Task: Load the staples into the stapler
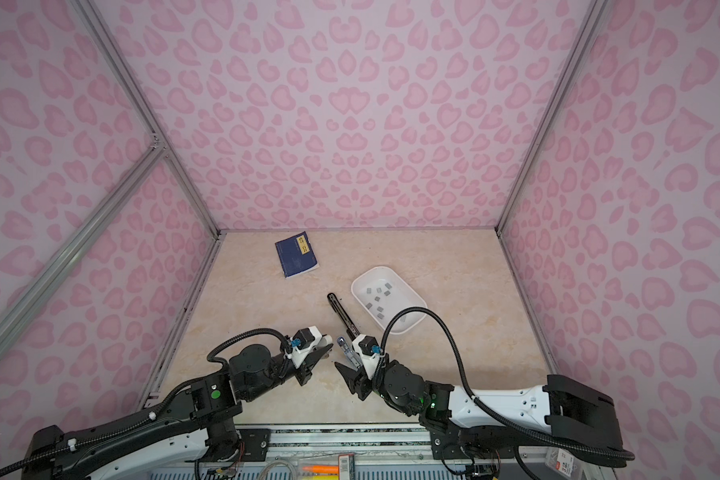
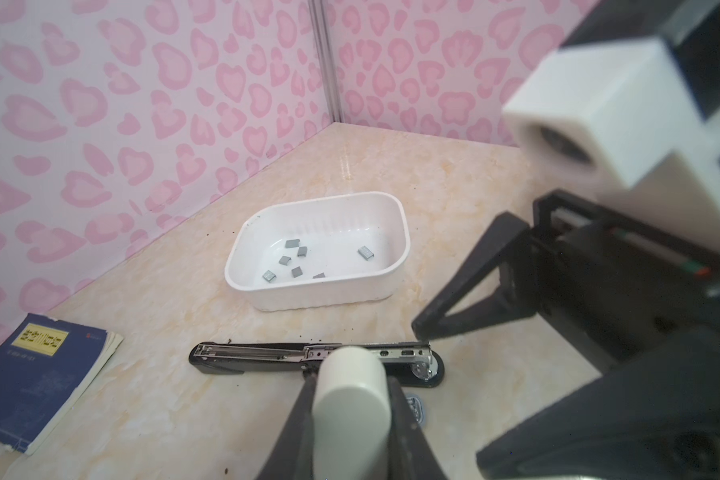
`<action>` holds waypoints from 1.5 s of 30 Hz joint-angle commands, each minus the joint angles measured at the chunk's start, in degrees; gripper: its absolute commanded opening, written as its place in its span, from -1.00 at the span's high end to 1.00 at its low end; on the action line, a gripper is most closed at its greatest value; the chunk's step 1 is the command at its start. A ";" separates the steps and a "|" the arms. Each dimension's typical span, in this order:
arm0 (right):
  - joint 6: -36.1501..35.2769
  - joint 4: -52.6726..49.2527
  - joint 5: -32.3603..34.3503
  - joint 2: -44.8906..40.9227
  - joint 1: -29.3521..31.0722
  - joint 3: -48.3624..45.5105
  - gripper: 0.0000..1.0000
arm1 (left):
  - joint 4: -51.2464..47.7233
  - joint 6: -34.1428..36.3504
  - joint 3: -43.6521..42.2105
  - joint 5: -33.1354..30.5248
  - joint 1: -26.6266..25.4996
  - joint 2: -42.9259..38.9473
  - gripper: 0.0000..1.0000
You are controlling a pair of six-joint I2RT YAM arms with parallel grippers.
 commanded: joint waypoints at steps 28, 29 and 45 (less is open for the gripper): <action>-20.84 7.66 -37.34 3.61 -9.50 -1.70 -0.51 | 5.48 7.88 -2.27 35.11 3.62 -1.27 0.92; -20.78 7.74 -37.79 3.90 -9.63 -1.56 -0.48 | 5.46 8.03 -2.26 35.08 3.62 -1.27 0.92; -18.28 11.20 -39.39 7.96 -9.55 -0.25 0.50 | 6.15 6.95 -2.54 33.86 3.62 -1.98 0.93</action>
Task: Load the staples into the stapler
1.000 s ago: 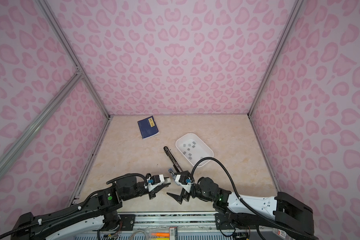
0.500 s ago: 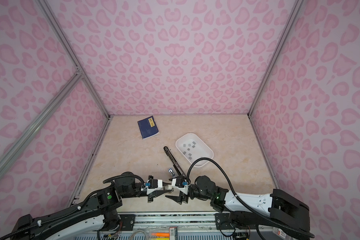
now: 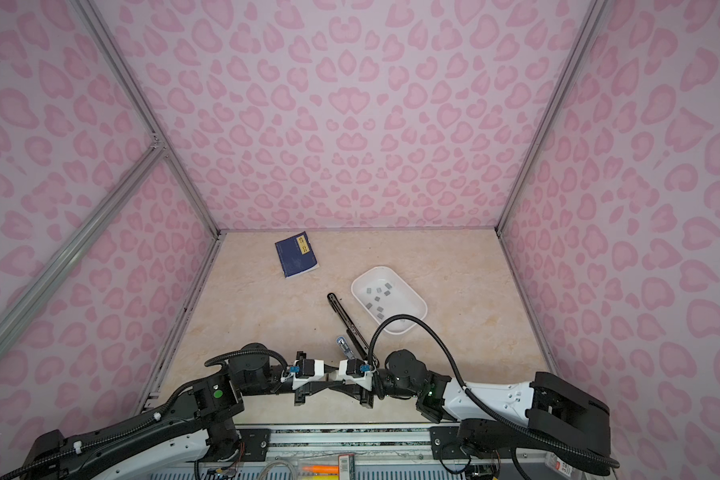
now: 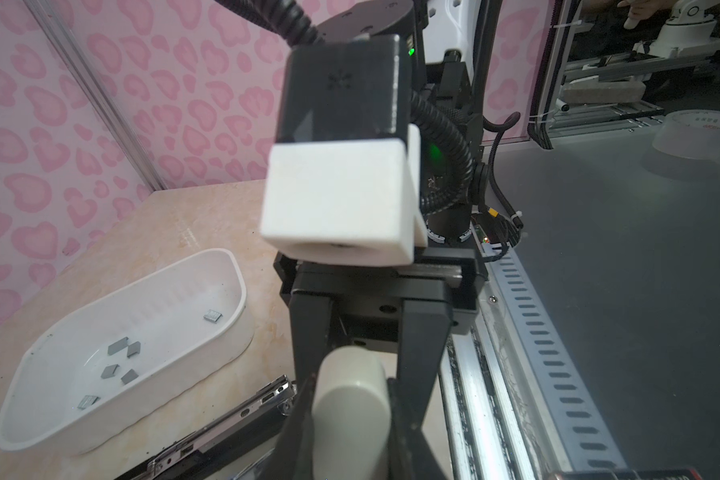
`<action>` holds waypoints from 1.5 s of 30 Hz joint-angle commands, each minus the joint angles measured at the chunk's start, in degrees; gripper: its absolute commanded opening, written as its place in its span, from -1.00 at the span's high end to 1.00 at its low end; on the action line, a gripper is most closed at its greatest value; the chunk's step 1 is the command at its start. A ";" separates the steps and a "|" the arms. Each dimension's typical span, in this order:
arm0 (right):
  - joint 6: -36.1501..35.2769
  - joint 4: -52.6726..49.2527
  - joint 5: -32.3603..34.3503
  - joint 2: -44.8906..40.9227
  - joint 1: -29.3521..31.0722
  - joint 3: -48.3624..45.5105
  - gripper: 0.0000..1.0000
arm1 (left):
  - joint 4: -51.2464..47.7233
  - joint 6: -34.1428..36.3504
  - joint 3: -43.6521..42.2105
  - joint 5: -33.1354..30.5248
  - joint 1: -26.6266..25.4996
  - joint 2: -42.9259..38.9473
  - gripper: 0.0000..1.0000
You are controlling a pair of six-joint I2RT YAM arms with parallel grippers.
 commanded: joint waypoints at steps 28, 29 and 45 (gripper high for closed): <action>24.28 -26.45 34.53 7.67 5.16 13.77 0.64 | 7.39 -18.85 -9.77 -62.51 2.31 -20.47 -0.95; 25.24 -28.61 34.92 9.41 5.24 15.50 0.66 | 6.73 -19.60 -9.86 -63.43 2.72 -21.45 -0.95; 28.86 -46.27 37.39 31.61 5.86 35.57 0.67 | 4.92 -24.68 -8.58 -73.63 3.97 -19.15 -0.95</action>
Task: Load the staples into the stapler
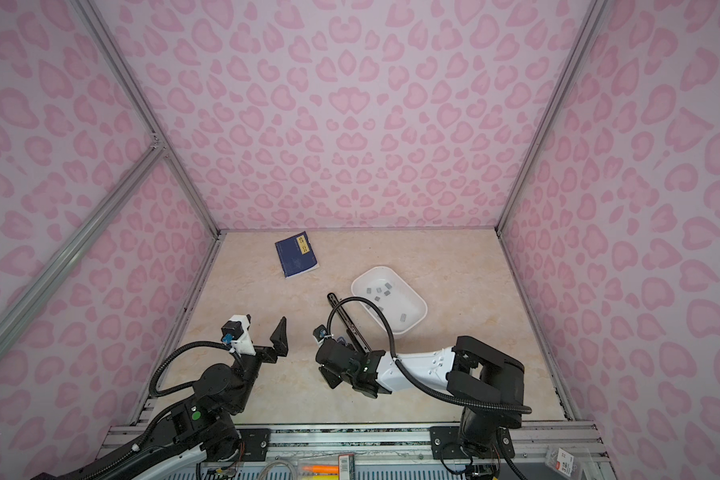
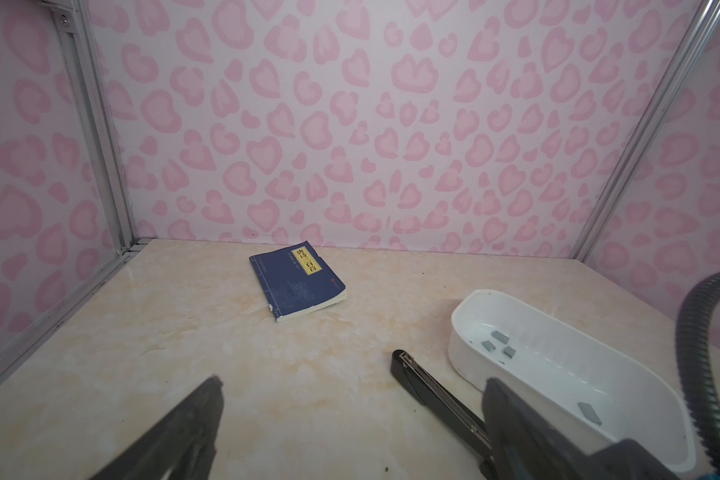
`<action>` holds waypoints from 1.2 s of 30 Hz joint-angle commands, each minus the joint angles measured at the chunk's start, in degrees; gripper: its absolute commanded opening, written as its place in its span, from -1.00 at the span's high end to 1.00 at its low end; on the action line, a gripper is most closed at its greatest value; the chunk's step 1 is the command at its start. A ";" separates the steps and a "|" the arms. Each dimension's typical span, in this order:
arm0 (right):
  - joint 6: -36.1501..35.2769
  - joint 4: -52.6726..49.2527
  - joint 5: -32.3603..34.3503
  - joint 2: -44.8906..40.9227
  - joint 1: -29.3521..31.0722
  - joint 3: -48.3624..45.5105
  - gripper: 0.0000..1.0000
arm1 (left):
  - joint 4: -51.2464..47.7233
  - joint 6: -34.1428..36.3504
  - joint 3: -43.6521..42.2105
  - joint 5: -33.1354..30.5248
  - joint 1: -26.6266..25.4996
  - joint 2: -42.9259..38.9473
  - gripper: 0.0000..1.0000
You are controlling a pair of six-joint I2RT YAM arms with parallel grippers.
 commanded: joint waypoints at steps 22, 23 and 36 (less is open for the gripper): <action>0.16 -4.10 1.03 13.58 -3.75 11.54 0.32 | -1.15 -2.95 2.00 -3.63 0.52 1.31 -0.95; 0.00 -4.10 1.03 14.05 -3.78 11.99 0.30 | -1.13 -2.91 2.04 -3.63 0.52 1.29 -0.95; -1.44 -4.35 4.08 10.11 -3.79 12.02 -0.07 | -1.66 -4.05 2.47 -4.57 0.63 2.00 -0.95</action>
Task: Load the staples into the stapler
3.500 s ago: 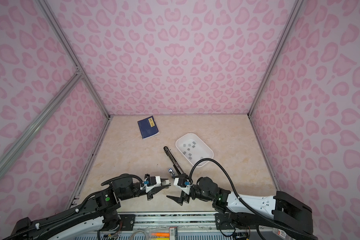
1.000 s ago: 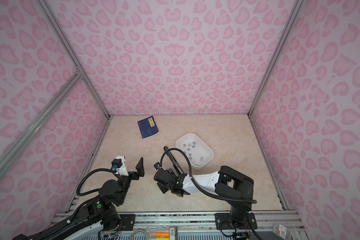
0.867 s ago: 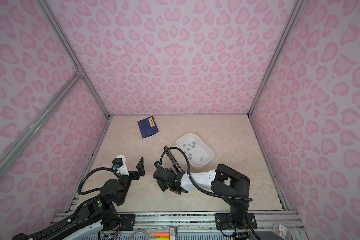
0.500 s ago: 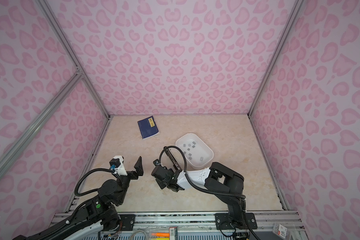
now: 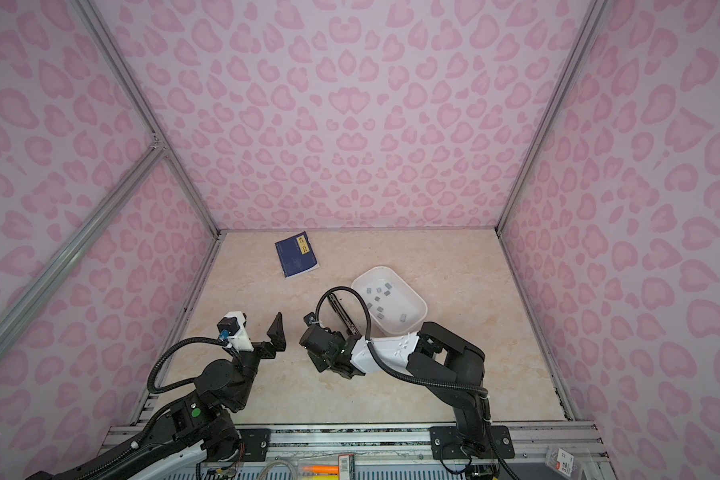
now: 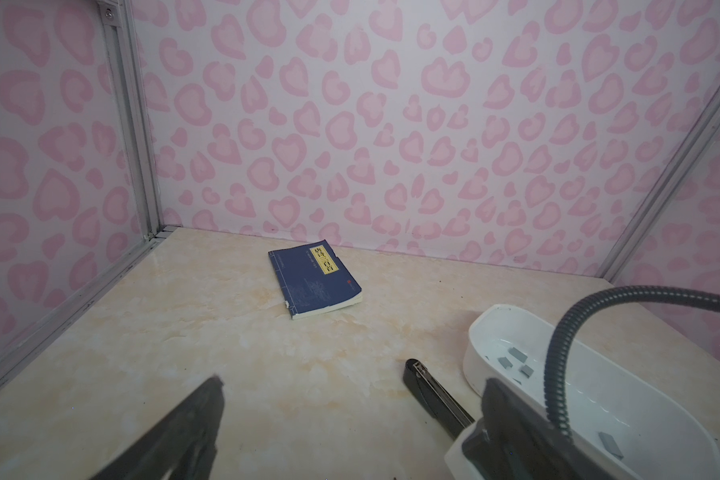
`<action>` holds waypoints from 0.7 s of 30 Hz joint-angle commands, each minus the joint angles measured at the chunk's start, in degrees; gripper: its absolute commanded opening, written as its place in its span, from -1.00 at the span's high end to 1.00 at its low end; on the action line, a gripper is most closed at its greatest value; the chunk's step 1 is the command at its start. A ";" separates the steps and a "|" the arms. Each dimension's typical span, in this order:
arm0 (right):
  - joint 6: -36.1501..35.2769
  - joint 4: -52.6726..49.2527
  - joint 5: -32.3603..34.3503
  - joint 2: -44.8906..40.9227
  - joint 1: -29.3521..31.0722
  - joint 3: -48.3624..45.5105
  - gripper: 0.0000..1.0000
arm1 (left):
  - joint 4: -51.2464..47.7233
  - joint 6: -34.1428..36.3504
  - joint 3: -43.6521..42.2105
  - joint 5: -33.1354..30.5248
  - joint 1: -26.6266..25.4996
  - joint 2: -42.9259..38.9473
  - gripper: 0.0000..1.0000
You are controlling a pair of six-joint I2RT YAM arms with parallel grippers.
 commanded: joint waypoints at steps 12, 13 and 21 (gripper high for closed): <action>-4.28 0.19 10.99 -18.82 -2.65 -6.68 -0.05 | -46.72 -47.96 20.63 -12.36 0.15 8.75 -0.95; -4.76 -0.60 11.02 -20.28 -4.35 -6.77 -0.03 | -52.22 -53.73 22.57 -11.32 0.13 9.96 -0.95; -5.92 0.90 4.56 -20.65 -20.12 -9.13 0.18 | -49.45 -52.11 22.01 -11.90 0.32 14.96 -0.95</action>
